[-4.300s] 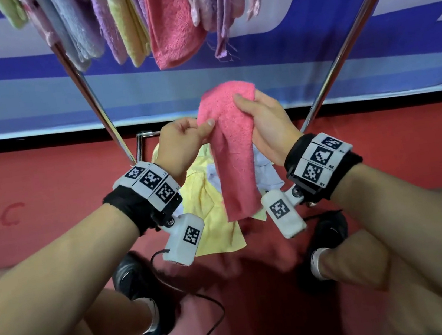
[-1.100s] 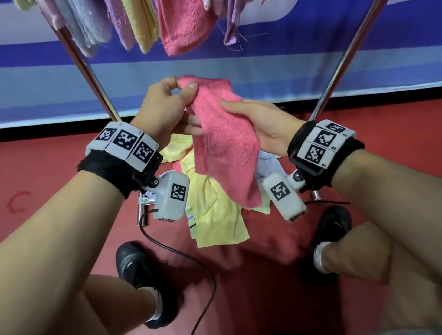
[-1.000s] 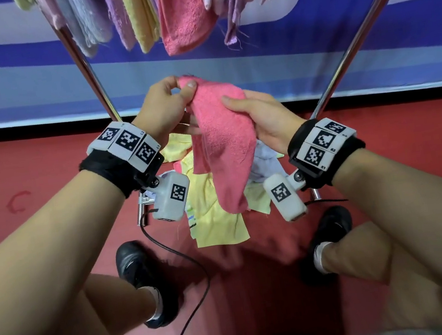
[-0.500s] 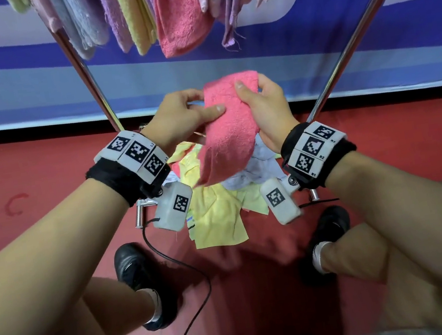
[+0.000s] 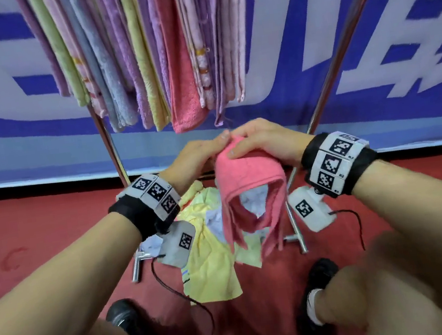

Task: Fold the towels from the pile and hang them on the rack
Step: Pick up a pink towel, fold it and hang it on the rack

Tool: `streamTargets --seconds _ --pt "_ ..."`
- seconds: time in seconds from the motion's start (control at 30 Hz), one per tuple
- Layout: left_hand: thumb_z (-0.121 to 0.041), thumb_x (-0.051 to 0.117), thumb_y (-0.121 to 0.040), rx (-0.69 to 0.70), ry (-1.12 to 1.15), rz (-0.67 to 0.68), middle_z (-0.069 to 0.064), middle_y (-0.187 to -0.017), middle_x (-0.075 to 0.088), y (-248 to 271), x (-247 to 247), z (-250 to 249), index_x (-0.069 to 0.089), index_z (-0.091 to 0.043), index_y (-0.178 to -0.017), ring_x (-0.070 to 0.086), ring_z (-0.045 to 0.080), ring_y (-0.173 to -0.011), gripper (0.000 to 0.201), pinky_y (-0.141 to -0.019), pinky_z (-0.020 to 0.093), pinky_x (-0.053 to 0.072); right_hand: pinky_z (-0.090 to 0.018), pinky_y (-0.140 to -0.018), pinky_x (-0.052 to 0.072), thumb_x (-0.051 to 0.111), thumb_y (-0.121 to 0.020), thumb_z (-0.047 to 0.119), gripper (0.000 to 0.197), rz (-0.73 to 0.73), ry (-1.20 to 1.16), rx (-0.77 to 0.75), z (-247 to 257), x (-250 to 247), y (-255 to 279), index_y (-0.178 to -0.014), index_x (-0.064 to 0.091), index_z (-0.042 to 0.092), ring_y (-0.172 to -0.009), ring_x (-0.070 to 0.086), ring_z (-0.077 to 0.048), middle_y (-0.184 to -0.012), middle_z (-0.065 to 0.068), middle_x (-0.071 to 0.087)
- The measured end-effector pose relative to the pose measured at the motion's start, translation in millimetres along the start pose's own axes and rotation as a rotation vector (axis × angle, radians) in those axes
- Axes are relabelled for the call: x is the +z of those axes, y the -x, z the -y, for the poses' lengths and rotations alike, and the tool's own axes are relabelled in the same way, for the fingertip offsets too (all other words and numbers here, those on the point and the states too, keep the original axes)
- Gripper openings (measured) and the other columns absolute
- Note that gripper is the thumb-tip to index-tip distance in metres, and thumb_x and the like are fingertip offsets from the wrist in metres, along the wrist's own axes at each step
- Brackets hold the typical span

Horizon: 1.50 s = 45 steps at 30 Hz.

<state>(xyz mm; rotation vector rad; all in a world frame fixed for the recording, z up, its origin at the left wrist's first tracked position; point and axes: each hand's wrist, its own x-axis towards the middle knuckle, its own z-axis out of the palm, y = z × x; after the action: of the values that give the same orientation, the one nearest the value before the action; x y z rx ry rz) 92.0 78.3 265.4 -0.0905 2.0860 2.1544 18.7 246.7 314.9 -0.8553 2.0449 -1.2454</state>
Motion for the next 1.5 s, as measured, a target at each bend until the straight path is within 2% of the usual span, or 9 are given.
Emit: streamTargets --seconds 0.17,0.33,0.43,0.63,0.77,0.87,1.07,1.2,1.5 --pt "-0.036 0.066 -0.083 0.085 -0.02 0.116 0.009 -0.089 0.073 14 2 -85 0.076 -0.006 -0.094 0.066 0.018 -0.076 0.033 -0.074 0.026 0.053 -0.013 -0.062 0.047 0.068 -0.086 -0.002 0.009 -0.011 0.082 -0.082 85 -57 28 -0.082 0.074 0.003 -0.061 0.063 -0.003 -0.069 0.004 0.07" --pt "-0.053 0.087 -0.064 0.076 -0.176 0.263 0.022 -0.096 0.068 34 -18 -183 0.074 -0.002 -0.102 0.067 0.026 -0.072 0.065 -0.069 0.03 0.057 -0.017 -0.06 0.047 0.066 -0.088 -0.003 0.026 -0.063 0.112 -0.17 168 -98 44 -0.069 0.073 0.014 -0.058 0.061 -0.008 -0.065 0.003 0.067" --pt "-0.043 0.083 -0.074 0.069 -0.234 0.285 0.01 -0.086 0.074 51 -25 -234 0.079 -0.011 -0.089 0.07 0.02 -0.069 0.035 -0.069 0.028 0.059 -0.02 -0.057 0.048 0.072 -0.087 0.007 0.018 -0.056 0.148 -0.135 204 -117 50 -0.07 0.074 0.014 -0.056 0.062 -0.01 -0.066 0.001 0.068" --pt "-0.026 0.065 -0.09 0.141 -0.462 0.192 -0.003 -0.075 0.069 64 -25 -294 0.079 -0.018 -0.08 0.06 0.01 -0.067 0.019 -0.07 0.024 0.048 -0.033 -0.101 0.051 0.078 -0.077 0.036 0.052 0.001 0.227 -0.155 219 -135 40 -0.104 0.072 -0.008 -0.097 0.067 -0.015 -0.101 -0.014 0.073" --pt "-0.029 0.067 -0.087 0.264 -0.414 -0.002 0.012 -0.101 0.075 55 -23 -335 0.073 -0.003 -0.109 0.068 0.02 -0.083 0.035 -0.073 0.025 0.055 -0.031 -0.079 0.053 0.081 -0.078 0.04 0.054 -0.127 -0.04 -0.277 227 -146 32 -0.105 0.071 -0.005 -0.083 0.063 -0.02 -0.094 -0.01 0.069" --pt "-0.031 0.073 -0.085 0.366 -0.406 -0.174 0.014 -0.095 0.075 46 -25 -371 0.076 -0.007 -0.097 0.068 0.025 -0.081 0.027 -0.073 0.029 0.057 -0.029 -0.072 0.044 0.085 -0.077 0.044 0.041 -0.323 -0.101 -0.383 246 -161 22 -0.089 0.071 0.008 -0.072 0.058 -0.014 -0.081 -0.004 0.065" --pt "-0.048 0.077 -0.083 0.38 -0.633 -0.484 0.01 -0.089 0.076 19 -40 -417 0.076 -0.01 -0.082 0.072 0.024 -0.078 0.037 -0.079 0.035 0.061 -0.033 -0.09 0.059 0.073 -0.091 0.045 0.05 -0.425 -0.103 -0.205 235 -167 -4 -0.111 0.075 -0.001 -0.088 0.074 -0.019 -0.101 -0.009 0.078" --pt "-0.054 0.074 -0.084 0.289 -0.857 -0.572 -0.003 -0.071 0.063 -1 -51 -412 0.066 -0.018 -0.068 0.058 0.01 -0.064 0.04 -0.059 0.023 0.043 -0.031 -0.073 0.058 0.075 -0.086 0.054 0.046 -0.456 -0.196 -0.07 209 -157 -17 -0.098 0.078 0.009 -0.072 0.072 -0.019 -0.095 -0.011 0.079" --pt "-0.053 0.073 -0.084 0.352 -1.066 -0.758 0.005 -0.068 0.05 -32 -48 -406 0.056 -0.01 -0.069 0.049 0.025 -0.071 0.048 -0.06 0.031 0.035 -0.026 -0.069 0.054 0.073 -0.089 0.054 0.044 -0.581 -0.239 -0.054 203 -152 -63 -0.089 0.074 0.01 -0.076 0.07 -0.02 -0.087 -0.008 0.077"
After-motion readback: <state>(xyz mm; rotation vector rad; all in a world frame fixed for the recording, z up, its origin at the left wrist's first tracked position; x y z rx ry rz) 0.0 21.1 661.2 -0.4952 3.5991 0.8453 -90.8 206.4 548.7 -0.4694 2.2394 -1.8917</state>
